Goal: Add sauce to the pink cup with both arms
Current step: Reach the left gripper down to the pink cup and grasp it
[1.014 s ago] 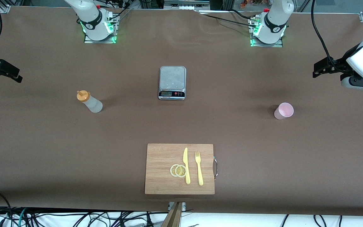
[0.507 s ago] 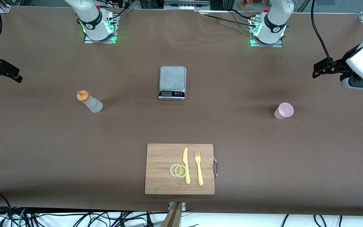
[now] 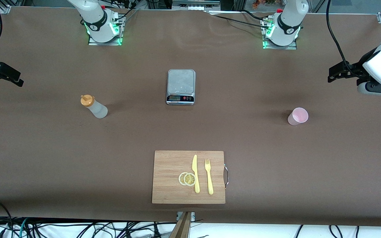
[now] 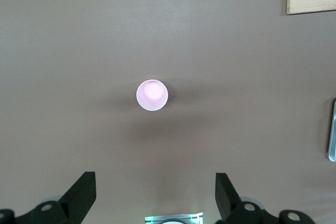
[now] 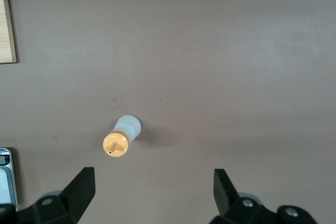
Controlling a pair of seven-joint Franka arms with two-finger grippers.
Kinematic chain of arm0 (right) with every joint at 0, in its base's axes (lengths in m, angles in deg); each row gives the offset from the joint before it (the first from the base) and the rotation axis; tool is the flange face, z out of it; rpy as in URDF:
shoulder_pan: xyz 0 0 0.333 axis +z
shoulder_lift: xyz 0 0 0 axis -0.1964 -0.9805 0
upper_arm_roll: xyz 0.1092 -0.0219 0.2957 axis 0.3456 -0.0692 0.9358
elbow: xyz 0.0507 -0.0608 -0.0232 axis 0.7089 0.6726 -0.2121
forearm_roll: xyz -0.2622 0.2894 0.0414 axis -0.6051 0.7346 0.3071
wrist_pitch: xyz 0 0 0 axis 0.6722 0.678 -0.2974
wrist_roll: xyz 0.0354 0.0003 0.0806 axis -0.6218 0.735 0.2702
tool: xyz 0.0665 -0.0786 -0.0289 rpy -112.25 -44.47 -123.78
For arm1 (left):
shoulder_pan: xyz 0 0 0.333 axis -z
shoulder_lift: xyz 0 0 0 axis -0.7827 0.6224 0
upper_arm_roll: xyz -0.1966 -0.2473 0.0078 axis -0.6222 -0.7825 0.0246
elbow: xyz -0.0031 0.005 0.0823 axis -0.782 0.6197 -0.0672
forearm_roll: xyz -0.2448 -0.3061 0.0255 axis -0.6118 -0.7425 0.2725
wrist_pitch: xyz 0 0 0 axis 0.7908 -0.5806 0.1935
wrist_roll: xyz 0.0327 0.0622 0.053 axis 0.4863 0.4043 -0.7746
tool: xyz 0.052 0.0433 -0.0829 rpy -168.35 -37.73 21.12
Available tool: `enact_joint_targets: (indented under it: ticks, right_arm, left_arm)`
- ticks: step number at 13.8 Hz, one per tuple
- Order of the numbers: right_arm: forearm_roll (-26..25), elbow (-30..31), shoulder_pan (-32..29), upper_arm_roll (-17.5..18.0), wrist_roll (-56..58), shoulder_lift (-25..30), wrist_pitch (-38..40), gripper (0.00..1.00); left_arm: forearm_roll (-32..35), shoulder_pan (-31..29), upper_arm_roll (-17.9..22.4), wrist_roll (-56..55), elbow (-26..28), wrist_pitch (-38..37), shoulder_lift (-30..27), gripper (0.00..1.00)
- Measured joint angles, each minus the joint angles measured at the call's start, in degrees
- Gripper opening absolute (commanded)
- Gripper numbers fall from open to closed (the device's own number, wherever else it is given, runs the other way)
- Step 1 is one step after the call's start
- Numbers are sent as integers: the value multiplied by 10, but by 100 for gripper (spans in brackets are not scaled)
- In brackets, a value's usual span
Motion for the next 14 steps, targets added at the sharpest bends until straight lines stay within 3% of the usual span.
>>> enact_joint_targets:
  ticks: [7,14]
  right_arm:
    - [0,0,0,0,0,0,0,100]
    - [0,1,0,0,0,0,0,100]
  left_arm:
    - [5,-30,3,8,24,55,55,100]
    - [6,-55,8,68,186,240,71,100]
